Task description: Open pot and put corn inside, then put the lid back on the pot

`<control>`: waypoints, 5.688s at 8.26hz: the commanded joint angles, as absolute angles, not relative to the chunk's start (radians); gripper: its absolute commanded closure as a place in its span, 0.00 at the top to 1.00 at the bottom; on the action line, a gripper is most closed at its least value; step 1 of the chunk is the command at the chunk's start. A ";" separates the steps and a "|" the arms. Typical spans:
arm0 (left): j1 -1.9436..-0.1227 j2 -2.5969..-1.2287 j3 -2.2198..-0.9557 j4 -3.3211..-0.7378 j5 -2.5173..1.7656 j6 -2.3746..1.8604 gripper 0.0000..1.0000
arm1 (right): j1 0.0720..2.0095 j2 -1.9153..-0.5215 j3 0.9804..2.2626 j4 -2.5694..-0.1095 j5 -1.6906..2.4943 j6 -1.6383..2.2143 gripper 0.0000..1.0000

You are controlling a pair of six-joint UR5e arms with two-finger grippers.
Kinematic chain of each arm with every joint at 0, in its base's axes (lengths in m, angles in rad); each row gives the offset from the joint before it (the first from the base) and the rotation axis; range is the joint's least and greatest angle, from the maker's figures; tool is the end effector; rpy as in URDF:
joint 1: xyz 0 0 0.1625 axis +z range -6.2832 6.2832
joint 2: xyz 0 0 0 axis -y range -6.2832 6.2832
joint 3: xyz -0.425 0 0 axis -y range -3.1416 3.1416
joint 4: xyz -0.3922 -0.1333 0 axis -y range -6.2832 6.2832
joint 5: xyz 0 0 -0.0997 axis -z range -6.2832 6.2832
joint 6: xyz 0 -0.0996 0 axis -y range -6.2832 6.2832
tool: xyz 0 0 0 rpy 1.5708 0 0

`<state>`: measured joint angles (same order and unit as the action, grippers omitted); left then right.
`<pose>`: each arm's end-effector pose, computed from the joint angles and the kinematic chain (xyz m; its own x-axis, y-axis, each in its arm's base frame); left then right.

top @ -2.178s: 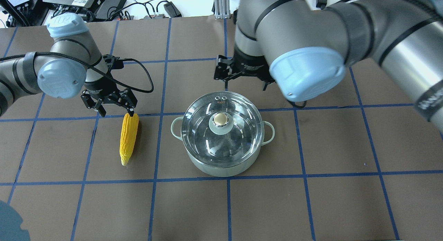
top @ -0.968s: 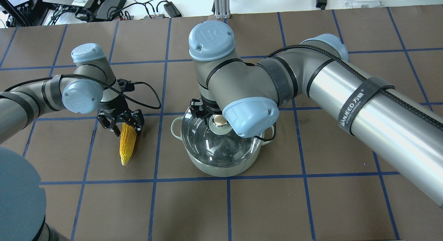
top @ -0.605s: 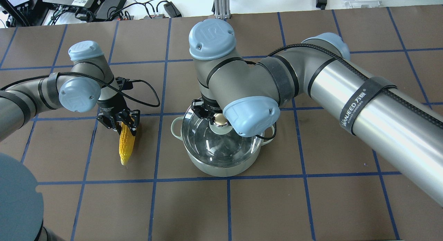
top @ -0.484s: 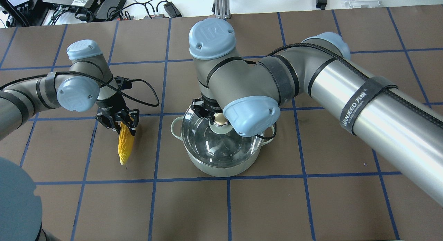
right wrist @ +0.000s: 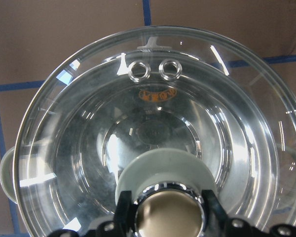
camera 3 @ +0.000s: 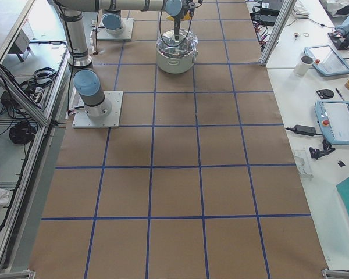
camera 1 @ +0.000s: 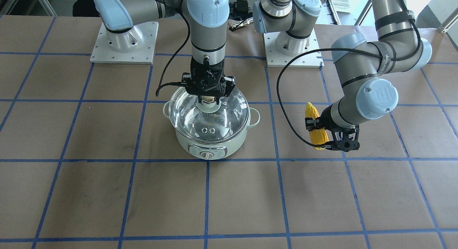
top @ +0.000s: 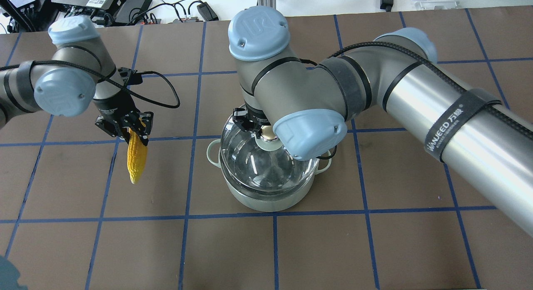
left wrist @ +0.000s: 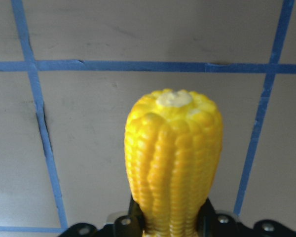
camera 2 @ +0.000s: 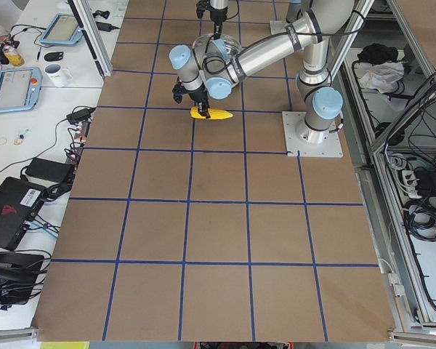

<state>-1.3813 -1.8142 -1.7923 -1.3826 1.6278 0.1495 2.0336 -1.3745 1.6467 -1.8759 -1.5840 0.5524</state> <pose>-0.0271 -0.5364 0.2762 -0.9995 -0.0301 -0.0135 -0.0327 0.9599 0.2783 0.3697 -0.4454 0.3776 -0.9960 0.0896 -0.0060 0.0897 0.9954 -0.0349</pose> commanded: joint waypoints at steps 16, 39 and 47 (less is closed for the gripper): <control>-1.873 -1.799 -1.588 -1.438 1.414 -0.270 0.00 | 1.651 -1.628 1.577 -1.555 -1.588 0.146 0.30; -1.771 -1.845 -1.474 -1.629 1.624 -0.226 1.00 | 1.686 -1.617 1.583 -1.548 -1.582 0.161 0.26; -1.591 -1.721 -1.454 -1.621 1.657 -0.090 1.00 | 2.031 -1.358 1.557 -1.766 -1.546 0.521 0.26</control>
